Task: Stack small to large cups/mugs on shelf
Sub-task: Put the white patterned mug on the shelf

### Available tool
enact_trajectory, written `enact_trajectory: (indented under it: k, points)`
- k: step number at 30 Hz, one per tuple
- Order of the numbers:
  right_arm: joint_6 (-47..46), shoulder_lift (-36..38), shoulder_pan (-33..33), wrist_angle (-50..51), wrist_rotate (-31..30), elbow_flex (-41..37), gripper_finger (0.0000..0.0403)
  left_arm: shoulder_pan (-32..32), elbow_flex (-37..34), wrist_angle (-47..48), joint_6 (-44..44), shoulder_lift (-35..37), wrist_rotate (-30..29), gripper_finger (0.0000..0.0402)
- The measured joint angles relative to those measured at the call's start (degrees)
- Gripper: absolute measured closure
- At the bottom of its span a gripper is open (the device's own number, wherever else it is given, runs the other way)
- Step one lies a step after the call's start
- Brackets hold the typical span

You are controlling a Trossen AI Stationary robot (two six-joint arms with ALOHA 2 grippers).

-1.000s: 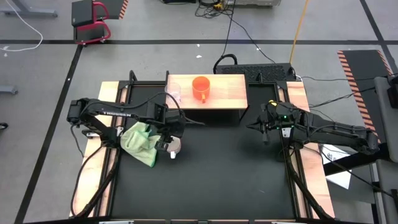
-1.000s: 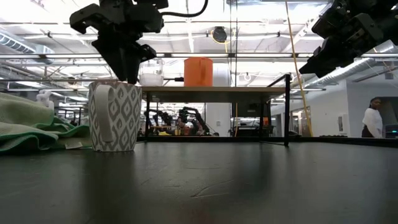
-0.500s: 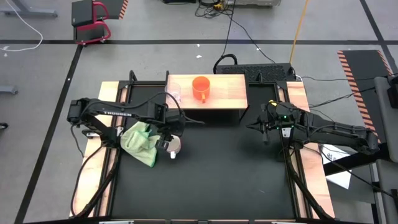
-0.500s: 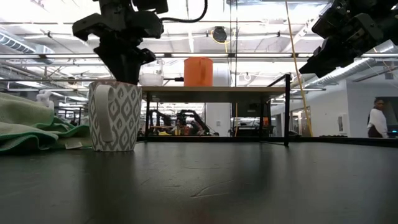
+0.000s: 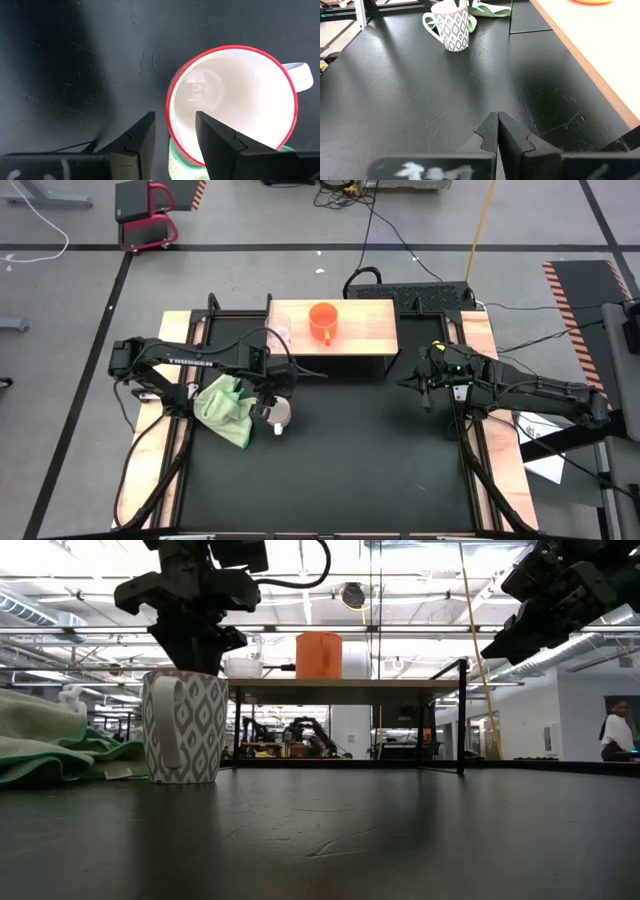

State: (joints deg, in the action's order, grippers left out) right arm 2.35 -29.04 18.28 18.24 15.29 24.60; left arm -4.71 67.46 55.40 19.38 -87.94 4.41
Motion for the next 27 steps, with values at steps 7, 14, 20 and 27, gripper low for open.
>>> enact_trajectory:
  k: [7,14,20,27]
  points:
    - [0.0,-0.01,-0.01,0.0,-0.01,-0.01,0.0403,0.0,-0.02,0.02,-0.59,0.0,2.08,0.0261]
    - [0.0,-0.02,0.0,0.0,-0.01,0.0,0.0403,0.0,-0.02,0.07,-0.57,0.0,3.08,0.0261]
    - [-0.01,-0.02,-0.02,0.0,-0.01,-0.01,0.0403,0.0,-0.02,0.08,-0.59,0.0,2.3,0.0261]
    - [-0.02,-0.02,0.0,0.0,-0.01,-0.01,0.0403,0.0,-0.02,0.09,-0.66,0.0,0.08,0.0261]
